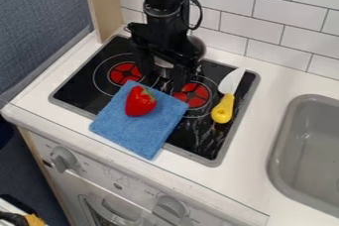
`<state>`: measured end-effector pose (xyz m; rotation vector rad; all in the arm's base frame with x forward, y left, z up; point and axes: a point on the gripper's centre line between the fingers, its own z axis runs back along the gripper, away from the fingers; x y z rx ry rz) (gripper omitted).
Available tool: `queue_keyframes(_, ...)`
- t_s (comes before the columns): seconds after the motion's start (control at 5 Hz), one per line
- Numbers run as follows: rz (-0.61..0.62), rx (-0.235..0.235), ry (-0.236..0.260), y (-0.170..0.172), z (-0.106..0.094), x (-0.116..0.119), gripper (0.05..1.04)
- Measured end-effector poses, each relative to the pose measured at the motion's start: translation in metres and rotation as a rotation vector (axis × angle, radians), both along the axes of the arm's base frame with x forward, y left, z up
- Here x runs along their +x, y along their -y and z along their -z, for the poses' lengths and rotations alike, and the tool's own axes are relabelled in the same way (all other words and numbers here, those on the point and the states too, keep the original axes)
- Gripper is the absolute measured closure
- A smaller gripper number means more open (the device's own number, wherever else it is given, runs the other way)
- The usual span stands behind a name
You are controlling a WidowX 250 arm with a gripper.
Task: Move the knife into the right side of the burner
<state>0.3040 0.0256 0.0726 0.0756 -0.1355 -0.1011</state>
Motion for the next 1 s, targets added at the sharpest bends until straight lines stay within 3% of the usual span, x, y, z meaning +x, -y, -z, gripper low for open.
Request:
queue_keyframes(0.2,-0.004,-0.001,-0.038,0.001,0.010,-0.002,0.083)
queue_keyframes(0.4,0.052,0.012,-0.056,0.030,0.013,0.024,0.083)
queue_keyframes(0.6,0.126,-0.013,-0.030,0.071,0.017,0.046,0.083)
queue_keyframes(0.8,0.122,-0.046,-0.031,0.093,0.029,0.056,0.083)
queue_keyframes(1.0,0.097,-0.046,-0.094,0.097,0.053,0.052,0.083)
